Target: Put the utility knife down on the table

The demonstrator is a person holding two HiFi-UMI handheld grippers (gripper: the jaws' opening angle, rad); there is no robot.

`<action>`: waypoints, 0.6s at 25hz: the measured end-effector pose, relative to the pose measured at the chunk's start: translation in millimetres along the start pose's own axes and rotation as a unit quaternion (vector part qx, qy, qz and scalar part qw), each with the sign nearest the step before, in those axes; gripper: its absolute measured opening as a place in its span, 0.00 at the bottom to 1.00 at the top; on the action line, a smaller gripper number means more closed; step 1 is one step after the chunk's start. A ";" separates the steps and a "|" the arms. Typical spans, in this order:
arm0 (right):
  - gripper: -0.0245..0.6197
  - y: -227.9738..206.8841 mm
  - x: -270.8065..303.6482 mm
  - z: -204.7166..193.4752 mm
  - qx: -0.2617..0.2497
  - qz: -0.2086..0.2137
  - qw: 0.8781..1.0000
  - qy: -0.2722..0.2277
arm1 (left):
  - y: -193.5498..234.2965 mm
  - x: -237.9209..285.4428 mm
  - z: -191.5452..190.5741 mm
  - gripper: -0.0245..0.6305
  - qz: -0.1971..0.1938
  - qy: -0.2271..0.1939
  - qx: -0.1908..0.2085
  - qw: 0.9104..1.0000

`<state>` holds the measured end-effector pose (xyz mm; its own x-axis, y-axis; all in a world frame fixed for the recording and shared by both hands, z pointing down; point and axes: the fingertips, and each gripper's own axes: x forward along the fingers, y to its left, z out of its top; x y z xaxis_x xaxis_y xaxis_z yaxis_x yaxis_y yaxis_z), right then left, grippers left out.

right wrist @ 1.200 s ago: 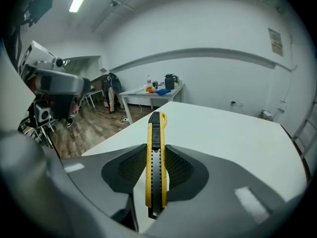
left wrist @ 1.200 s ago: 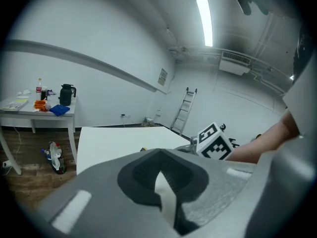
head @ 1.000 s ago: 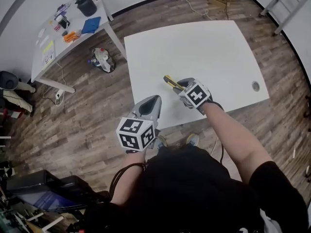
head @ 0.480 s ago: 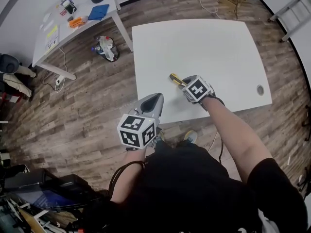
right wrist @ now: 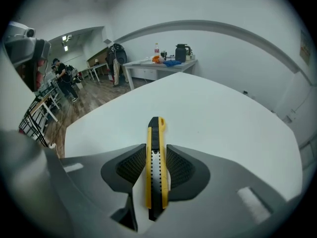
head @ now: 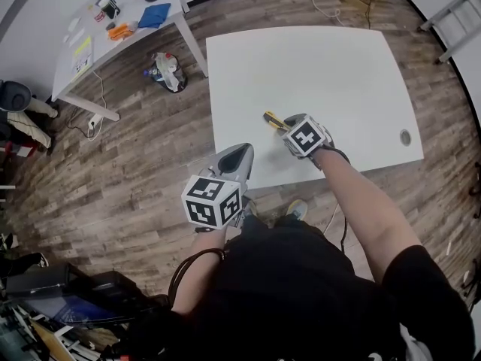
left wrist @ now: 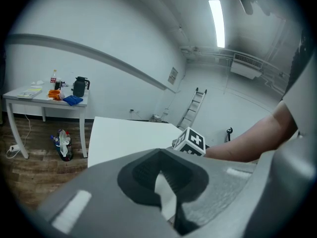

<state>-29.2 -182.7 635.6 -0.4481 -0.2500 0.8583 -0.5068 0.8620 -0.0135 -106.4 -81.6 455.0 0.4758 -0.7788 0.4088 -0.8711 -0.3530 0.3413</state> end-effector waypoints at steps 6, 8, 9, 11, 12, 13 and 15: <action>0.07 7.7 -80.2 19.1 0.127 0.031 0.976 -0.175 | -2.6 7.9 10.8 0.04 -0.007 -0.002 0.014 1.000; 0.07 7.5 -126.7 22.2 0.149 0.018 0.958 -0.244 | -4.1 14.9 13.5 0.04 -0.011 -0.002 0.022 1.000; 0.07 6.2 -152.1 22.8 0.158 0.000 0.949 -0.274 | -5.3 17.3 15.6 0.04 -0.014 -0.002 0.028 1.000; 0.07 2.3 -200.7 21.4 0.173 -0.051 0.932 -0.315 | -8.2 20.3 23.7 0.04 -0.019 -0.005 0.041 0.999; 0.07 -0.3 -220.0 18.4 0.181 -0.077 0.924 -0.327 | -9.7 22.2 28.7 0.04 -0.021 -0.007 0.048 0.999; 0.07 -2.9 -234.4 13.8 0.191 -0.098 0.918 -0.334 | -11.3 24.7 33.4 0.04 -0.023 -0.008 0.054 0.998; 0.07 -6.9 -248.7 1.0 0.206 -0.127 0.912 -0.332 | -16.4 30.1 40.1 0.04 -0.029 -0.010 0.063 0.998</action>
<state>85.0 -126.9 421.7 -0.5552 -0.7488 0.3619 -0.8288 0.5343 -0.1660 -82.6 -120.0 427.7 0.5248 -0.7650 0.3733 -0.8509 -0.4595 0.2547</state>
